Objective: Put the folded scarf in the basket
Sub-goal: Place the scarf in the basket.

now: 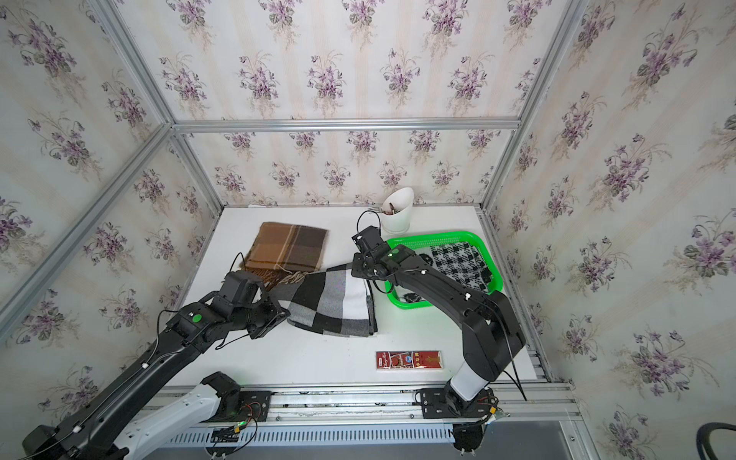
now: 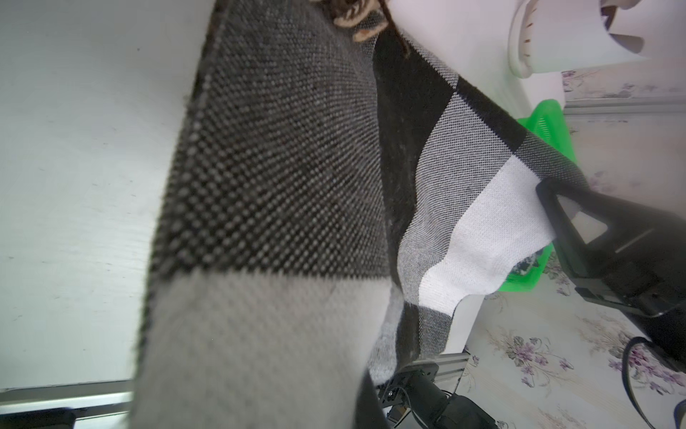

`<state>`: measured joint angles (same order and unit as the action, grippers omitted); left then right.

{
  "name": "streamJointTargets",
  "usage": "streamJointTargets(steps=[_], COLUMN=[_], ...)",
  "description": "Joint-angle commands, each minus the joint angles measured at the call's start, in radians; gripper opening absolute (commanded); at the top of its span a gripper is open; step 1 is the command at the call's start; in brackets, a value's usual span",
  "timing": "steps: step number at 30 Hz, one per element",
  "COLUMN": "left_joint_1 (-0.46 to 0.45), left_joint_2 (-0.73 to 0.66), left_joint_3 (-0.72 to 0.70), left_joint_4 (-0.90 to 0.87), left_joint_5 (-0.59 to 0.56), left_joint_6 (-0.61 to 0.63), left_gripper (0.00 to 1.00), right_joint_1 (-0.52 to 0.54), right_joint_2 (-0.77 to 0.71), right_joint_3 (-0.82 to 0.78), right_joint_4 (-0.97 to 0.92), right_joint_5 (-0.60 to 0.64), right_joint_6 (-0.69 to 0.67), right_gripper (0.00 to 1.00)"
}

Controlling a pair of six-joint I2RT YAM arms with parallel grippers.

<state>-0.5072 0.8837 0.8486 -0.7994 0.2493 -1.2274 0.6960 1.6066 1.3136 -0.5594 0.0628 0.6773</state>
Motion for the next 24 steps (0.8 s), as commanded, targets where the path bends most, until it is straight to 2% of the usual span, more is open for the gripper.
streamJointTargets(steps=[1, 9, 18, 24], left_joint_1=[-0.016, -0.141, -0.289, -0.32], left_joint_2=[0.017, 0.127, 0.431, 0.671], left_joint_3=[0.045, 0.127, 0.362, 0.559], left_joint_4=[-0.017, 0.097, 0.226, 0.262], left_joint_5=[-0.012, -0.025, -0.046, -0.037], left_joint_6=[-0.007, -0.052, -0.009, 0.049], left_gripper=[0.0, 0.0, 0.0, 0.0], right_joint_1=[-0.03, -0.173, -0.407, -0.574], right_joint_2=[-0.037, -0.135, -0.171, -0.125], right_joint_3=[0.019, 0.045, 0.078, 0.099], right_joint_4=[-0.065, -0.13, -0.175, -0.148], right_joint_5=[0.056, 0.061, 0.04, -0.006], right_joint_6=[-0.017, -0.069, -0.169, -0.215], right_gripper=[0.0, 0.0, 0.0, 0.0])
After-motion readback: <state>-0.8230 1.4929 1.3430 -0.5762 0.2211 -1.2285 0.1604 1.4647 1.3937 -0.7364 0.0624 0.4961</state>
